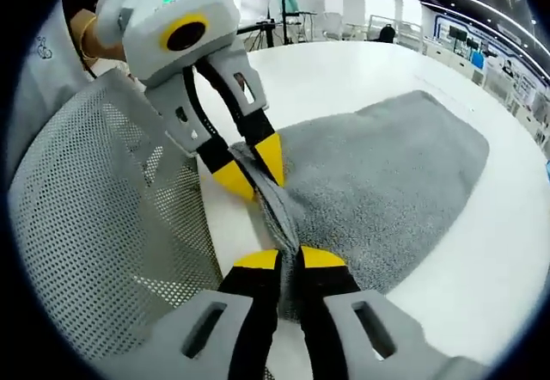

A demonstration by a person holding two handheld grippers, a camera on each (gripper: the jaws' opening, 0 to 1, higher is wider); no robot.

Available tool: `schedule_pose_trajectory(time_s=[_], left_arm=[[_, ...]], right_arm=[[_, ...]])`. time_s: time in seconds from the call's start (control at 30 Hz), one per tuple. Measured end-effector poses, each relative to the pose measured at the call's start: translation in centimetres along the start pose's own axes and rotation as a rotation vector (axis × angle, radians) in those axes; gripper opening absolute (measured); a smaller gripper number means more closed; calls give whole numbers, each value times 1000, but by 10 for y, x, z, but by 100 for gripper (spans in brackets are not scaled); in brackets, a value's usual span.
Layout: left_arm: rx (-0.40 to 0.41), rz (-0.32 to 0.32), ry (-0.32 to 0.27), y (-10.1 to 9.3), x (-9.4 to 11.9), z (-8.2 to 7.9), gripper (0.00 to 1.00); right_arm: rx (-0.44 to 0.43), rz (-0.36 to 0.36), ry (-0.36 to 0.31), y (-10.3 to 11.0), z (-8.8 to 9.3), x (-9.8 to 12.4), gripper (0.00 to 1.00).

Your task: Fold the towel on the table until its edges align and the towel forms a compact rectangular stack.

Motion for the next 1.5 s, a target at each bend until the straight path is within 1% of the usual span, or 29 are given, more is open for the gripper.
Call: schedule_pose_trajectory(time_s=[0.07, 0.13, 0.17, 0.23, 0.27, 0.33, 0.53, 0.6, 0.7, 0.9, 1.13, 1.3, 1.5], left_arm=[[1, 14, 1, 0, 0, 0, 9], [37, 53, 16, 2, 0, -1, 8], [43, 73, 33, 4, 0, -2, 8], [17, 86, 52, 5, 0, -4, 7], [-8, 87, 62, 4, -1, -4, 7], [-71, 77, 63, 2, 0, -4, 7], [-68, 57, 44, 1, 3, -3, 7], [-84, 54, 58, 2, 6, -5, 7], [-122, 33, 73, 5, 10, -9, 7], [-119, 26, 53, 5, 18, -13, 7], [-130, 18, 45, 4, 25, -19, 7], [-110, 31, 40, 4, 31, -21, 7], [-86, 36, 18, -1, 42, -24, 7]], right_arm=[[-5, 1, -1, 0, 0, 0, 6], [-30, 9, -8, 0, 0, 0, 6], [-45, 10, -16, 0, 0, 0, 6], [-60, 6, -26, -1, 0, 1, 6], [-82, 3, -29, -2, 0, 1, 5], [-79, 1, -30, -1, -1, 2, 5], [-96, -7, -29, -2, -5, 4, 5], [-101, -10, -34, -3, -8, 5, 5], [-101, -8, -37, -3, -12, 7, 5], [-93, -1, -48, -7, -19, 17, 5], [-72, -11, -30, -8, -27, 24, 5], [-56, -29, -35, -6, -30, 27, 5], [-47, -53, -40, -3, -39, 37, 5]])
Point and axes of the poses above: the point that each gripper's makers call its tool centre point, and the gripper's own axes: x roughly backward along the fingers, y roughly to its left, z roughly out of its underside, the point moved 4 cm from there along x, roughly backward along the fingers, and after that the axes turned 13 degrees about x, right-handed, at the moved point
